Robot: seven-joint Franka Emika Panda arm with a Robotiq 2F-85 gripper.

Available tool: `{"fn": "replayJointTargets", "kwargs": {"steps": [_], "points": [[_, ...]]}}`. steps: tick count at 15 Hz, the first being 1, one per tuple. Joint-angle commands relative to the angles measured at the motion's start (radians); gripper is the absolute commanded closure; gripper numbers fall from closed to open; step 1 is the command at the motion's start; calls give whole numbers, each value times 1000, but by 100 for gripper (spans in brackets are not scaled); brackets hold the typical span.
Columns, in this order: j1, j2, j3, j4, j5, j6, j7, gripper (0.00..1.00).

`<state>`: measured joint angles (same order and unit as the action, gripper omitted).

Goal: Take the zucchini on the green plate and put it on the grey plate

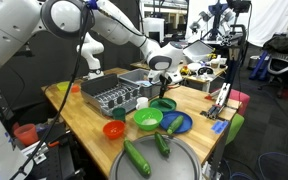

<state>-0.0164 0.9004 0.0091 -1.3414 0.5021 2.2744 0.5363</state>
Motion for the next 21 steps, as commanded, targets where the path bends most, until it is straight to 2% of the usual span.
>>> {"fn": "replayJointTargets", "kwargs": {"steps": [1, 7, 11, 16, 17, 18, 21], "points": [[44, 47, -20, 20, -14, 105, 131, 0], [72, 130, -70, 71, -109, 111, 327, 0], [52, 158, -54, 99, -133, 97, 354, 0], [58, 170, -47, 119, -144, 89, 365, 0], [62, 175, -50, 124, -150, 90, 368, 9], [64, 176, -52, 124, -155, 93, 368, 26], [64, 173, -50, 122, -167, 92, 367, 47]]}}
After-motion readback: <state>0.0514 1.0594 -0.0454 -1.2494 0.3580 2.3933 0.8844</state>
